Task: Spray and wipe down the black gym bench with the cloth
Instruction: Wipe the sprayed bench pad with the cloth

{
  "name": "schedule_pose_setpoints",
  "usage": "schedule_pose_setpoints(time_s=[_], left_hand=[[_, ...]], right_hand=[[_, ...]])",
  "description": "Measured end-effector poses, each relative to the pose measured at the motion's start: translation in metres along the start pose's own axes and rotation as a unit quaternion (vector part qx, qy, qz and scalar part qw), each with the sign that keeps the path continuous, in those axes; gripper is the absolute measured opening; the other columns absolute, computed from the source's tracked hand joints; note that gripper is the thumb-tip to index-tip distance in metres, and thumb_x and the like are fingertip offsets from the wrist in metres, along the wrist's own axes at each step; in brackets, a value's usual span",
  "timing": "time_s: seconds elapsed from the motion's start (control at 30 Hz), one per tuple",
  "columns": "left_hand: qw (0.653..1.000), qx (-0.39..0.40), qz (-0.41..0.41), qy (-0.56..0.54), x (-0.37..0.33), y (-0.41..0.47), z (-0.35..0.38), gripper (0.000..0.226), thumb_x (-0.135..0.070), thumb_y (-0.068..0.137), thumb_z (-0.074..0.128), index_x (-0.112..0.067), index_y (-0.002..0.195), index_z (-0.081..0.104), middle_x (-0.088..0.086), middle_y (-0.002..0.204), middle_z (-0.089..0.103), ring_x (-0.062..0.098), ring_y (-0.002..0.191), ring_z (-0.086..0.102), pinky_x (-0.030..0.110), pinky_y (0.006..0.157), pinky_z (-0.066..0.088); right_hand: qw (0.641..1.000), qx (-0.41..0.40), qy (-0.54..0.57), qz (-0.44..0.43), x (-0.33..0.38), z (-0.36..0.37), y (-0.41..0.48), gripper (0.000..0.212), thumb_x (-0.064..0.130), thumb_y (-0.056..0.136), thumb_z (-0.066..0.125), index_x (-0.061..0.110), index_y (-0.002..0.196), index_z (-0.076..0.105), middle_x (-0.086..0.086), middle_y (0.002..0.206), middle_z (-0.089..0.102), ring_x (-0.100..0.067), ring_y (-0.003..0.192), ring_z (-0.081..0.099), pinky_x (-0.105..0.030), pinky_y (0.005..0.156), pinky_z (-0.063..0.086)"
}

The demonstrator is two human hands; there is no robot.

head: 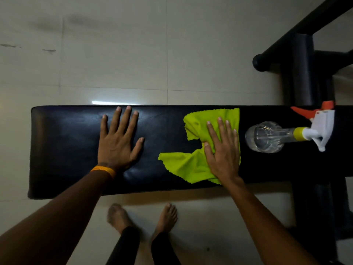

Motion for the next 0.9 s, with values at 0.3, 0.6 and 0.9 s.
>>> schedule_pose_setpoints(time_s=[0.3,0.6,0.9], left_hand=[[1.000,-0.004,0.002,-0.007,-0.002,-0.001,-0.002,0.078,-0.054,0.098,0.031,-0.013,0.165,0.023,0.012,0.173,0.016,0.034,0.160,0.013,0.063,0.127,0.007],[0.997,0.025,0.006,-0.069,-0.025,-0.003,-0.011,0.075,-0.051,0.098,0.034,-0.019,0.165,0.022,0.011,0.174,0.015,0.037,0.160,0.011,0.065,0.126,0.011],[0.979,0.020,0.078,-0.190,-0.209,-0.007,-0.012,0.066,-0.050,0.103,0.033,-0.018,0.162,0.034,0.010,0.172,0.023,0.032,0.160,0.014,0.059,0.128,0.014]], right_hand=[[0.998,-0.014,-0.050,0.024,0.020,0.011,-0.033,0.067,0.050,0.098,0.035,0.032,0.161,0.021,-0.004,0.171,0.011,-0.027,0.159,0.007,-0.057,0.125,0.013],[0.998,-0.023,-0.049,0.019,0.022,0.012,-0.034,0.068,0.050,0.098,0.036,0.032,0.162,0.020,-0.004,0.171,0.011,-0.027,0.159,0.007,-0.057,0.126,0.012],[0.957,-0.025,0.289,0.024,-0.001,-0.023,-0.042,0.058,0.035,0.088,0.049,0.015,0.141,0.058,-0.010,0.154,0.050,-0.026,0.147,0.039,-0.042,0.123,0.028]])
Point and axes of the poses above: each hand's wrist, its own y-axis towards the middle knuckle, its own z-axis out of the palm, x = y × z, the point moved 9 cm from there along y, towards the middle knuckle
